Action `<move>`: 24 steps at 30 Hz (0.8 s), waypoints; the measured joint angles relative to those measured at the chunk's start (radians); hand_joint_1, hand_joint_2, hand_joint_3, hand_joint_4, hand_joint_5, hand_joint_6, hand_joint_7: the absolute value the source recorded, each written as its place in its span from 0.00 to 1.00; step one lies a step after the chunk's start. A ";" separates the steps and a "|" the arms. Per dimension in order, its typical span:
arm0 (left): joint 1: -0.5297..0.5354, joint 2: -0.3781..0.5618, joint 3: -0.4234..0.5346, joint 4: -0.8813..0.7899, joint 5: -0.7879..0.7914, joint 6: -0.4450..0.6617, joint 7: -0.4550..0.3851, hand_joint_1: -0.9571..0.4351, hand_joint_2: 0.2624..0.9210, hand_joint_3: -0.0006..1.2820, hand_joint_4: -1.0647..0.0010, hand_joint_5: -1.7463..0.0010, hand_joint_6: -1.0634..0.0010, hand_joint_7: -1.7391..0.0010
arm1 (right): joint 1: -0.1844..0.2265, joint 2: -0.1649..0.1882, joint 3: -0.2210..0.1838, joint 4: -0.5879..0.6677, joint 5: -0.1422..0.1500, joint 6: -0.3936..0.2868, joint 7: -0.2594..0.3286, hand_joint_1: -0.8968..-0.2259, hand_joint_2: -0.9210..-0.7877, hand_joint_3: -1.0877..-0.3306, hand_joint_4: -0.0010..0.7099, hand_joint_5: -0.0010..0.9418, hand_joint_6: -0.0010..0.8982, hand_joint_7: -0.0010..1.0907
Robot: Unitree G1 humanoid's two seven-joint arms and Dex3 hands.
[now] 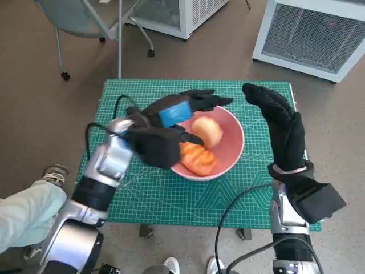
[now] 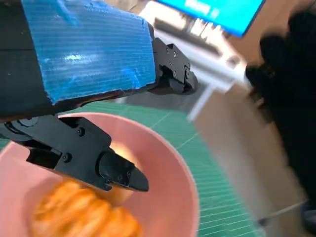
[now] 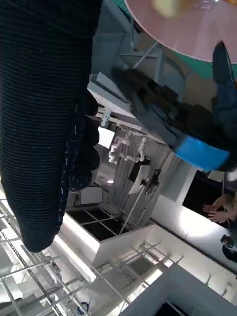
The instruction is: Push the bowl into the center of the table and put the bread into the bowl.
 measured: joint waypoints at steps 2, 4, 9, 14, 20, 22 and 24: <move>0.012 0.002 0.032 -0.003 -0.045 -0.026 -0.003 0.43 0.98 0.02 0.93 1.00 0.72 0.99 | 0.000 -0.001 0.000 -0.006 0.001 0.005 0.000 0.28 0.00 0.38 0.26 0.00 0.00 0.49; 0.024 0.004 0.065 -0.009 -0.090 -0.050 -0.006 0.43 0.99 0.03 0.92 0.99 0.71 0.99 | 0.000 -0.004 -0.001 -0.013 0.002 0.011 0.000 0.28 0.00 0.39 0.26 0.00 0.00 0.49; 0.053 0.001 0.154 -0.034 -0.216 -0.106 -0.008 0.39 1.00 0.07 0.89 0.99 0.69 0.98 | -0.001 -0.009 -0.005 -0.040 0.008 0.038 0.000 0.28 0.00 0.40 0.27 0.00 0.00 0.49; 0.079 -0.027 0.227 -0.067 -0.334 -0.137 -0.001 0.33 1.00 0.19 0.87 0.99 0.69 0.98 | -0.006 -0.016 -0.011 -0.076 0.007 0.065 -0.005 0.28 0.00 0.42 0.27 0.00 0.00 0.50; 0.119 -0.110 0.282 -0.090 -0.447 -0.199 0.024 0.27 1.00 0.26 0.87 0.99 0.71 0.98 | -0.041 -0.030 -0.014 -0.097 0.004 0.080 -0.012 0.28 0.00 0.43 0.27 0.00 0.00 0.51; 0.132 -0.140 0.293 -0.090 -0.473 -0.217 0.029 0.26 1.00 0.27 0.87 0.99 0.72 0.99 | -0.056 -0.031 -0.014 -0.101 0.004 0.083 -0.013 0.28 0.00 0.43 0.27 0.00 0.00 0.51; 0.144 -0.171 0.302 -0.089 -0.494 -0.235 0.031 0.25 1.00 0.27 0.87 0.99 0.73 0.99 | -0.068 -0.033 -0.014 -0.106 0.001 0.088 -0.015 0.29 0.00 0.43 0.26 0.00 0.00 0.51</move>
